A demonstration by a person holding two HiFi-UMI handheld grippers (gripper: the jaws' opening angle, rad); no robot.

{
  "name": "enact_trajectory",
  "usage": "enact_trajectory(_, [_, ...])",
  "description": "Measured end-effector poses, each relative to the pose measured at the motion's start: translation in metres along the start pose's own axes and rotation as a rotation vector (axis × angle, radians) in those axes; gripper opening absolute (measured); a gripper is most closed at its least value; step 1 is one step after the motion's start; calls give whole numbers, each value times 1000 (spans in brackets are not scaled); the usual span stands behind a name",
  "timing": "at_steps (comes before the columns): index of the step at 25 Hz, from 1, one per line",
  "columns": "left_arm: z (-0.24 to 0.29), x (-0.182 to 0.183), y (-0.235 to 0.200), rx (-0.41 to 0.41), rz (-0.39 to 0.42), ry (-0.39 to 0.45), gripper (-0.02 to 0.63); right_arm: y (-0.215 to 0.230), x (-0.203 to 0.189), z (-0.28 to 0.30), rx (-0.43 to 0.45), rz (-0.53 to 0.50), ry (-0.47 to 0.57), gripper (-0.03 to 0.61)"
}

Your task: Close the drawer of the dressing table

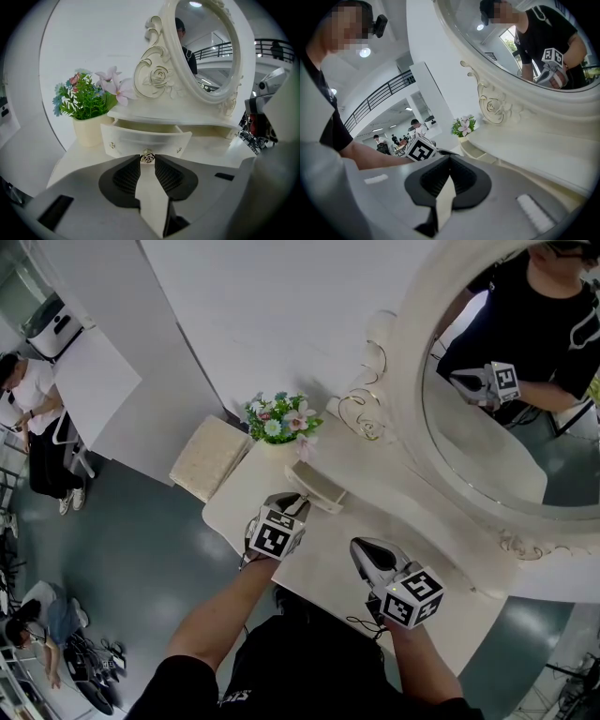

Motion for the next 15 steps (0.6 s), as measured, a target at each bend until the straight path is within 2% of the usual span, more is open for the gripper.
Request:
enact_trajectory(7, [7,5,1,-1,15,-20,101,4,-1,-8,-17,3,2,11])
enact_trajectory(15, [25,16,5,-13,8,-3,101,13,-7,-18,-43,16,6,11])
Point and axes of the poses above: the fingertips, and each gripper's own axes: z forward along the fingers, y to its right, x out of its top, the point moved 2 cm from there along -z, backward along the fingers, and after that the axes turned 12 degrees about x, right-handed, at the moved point
